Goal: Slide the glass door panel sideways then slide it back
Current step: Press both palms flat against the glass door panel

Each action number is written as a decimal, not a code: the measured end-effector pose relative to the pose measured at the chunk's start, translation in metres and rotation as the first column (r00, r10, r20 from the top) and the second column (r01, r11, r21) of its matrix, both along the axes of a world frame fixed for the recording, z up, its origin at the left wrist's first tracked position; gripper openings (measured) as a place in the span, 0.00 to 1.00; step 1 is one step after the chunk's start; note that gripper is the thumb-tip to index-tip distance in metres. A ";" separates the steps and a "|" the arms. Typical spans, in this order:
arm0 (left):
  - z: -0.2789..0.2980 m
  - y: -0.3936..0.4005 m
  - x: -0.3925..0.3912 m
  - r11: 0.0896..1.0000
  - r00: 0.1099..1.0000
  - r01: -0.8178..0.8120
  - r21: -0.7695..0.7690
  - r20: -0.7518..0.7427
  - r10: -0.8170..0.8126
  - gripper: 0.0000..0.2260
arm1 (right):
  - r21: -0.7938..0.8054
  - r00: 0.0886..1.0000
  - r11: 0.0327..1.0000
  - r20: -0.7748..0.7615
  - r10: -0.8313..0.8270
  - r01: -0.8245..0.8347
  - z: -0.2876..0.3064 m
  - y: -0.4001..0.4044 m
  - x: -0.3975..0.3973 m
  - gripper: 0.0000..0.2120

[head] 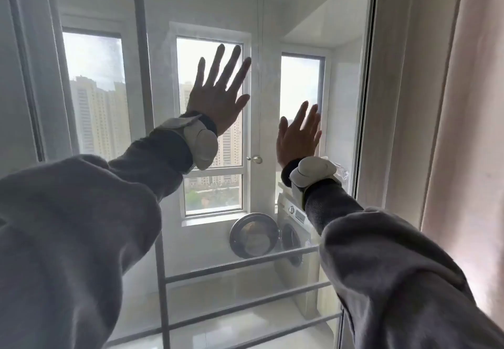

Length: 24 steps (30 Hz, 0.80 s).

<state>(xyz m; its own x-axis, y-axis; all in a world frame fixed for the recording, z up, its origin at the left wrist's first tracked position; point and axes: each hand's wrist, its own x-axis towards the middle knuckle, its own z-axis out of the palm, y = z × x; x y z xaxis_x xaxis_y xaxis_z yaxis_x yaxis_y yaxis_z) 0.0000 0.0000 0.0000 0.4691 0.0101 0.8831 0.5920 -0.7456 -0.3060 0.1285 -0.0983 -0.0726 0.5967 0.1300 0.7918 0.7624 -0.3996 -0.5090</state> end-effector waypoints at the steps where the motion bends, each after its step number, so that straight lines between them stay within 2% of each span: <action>1: 0.004 0.003 0.005 0.999 0.999 -0.036 0.040 -0.032 0.037 0.28 | 0.001 1.000 1.000 -0.023 0.020 -0.020 -0.001 0.006 0.000 0.28; 5: 0.011 0.013 0.021 0.994 0.993 -0.081 0.077 -0.074 0.087 0.28 | -0.009 0.999 0.999 -0.024 0.040 -0.040 -0.013 0.022 0.001 0.30; 9: 0.007 0.024 0.027 0.986 0.992 -0.111 0.125 -0.044 0.118 0.28 | 0.058 1.000 0.998 0.009 -0.026 0.025 -0.018 0.038 0.004 0.41; 16: 0.007 0.022 0.028 0.988 0.996 -0.088 0.129 -0.016 0.091 0.30 | 0.174 0.995 0.980 0.008 -0.101 0.098 -0.022 0.052 0.007 0.42; 24: 0.008 0.021 0.025 0.983 0.994 -0.110 0.150 -0.007 0.112 0.28 | 0.230 0.992 0.966 0.000 -0.125 0.121 -0.018 0.062 0.008 0.38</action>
<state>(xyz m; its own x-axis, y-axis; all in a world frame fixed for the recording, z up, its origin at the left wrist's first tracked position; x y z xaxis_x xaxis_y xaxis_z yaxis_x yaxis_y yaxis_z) 0.0250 0.0213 0.0076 0.4862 -0.0684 0.8712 0.6630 -0.6206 -0.4187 0.1366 -0.0364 -0.0911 0.5848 -0.1297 0.8008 0.7228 -0.3647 -0.5869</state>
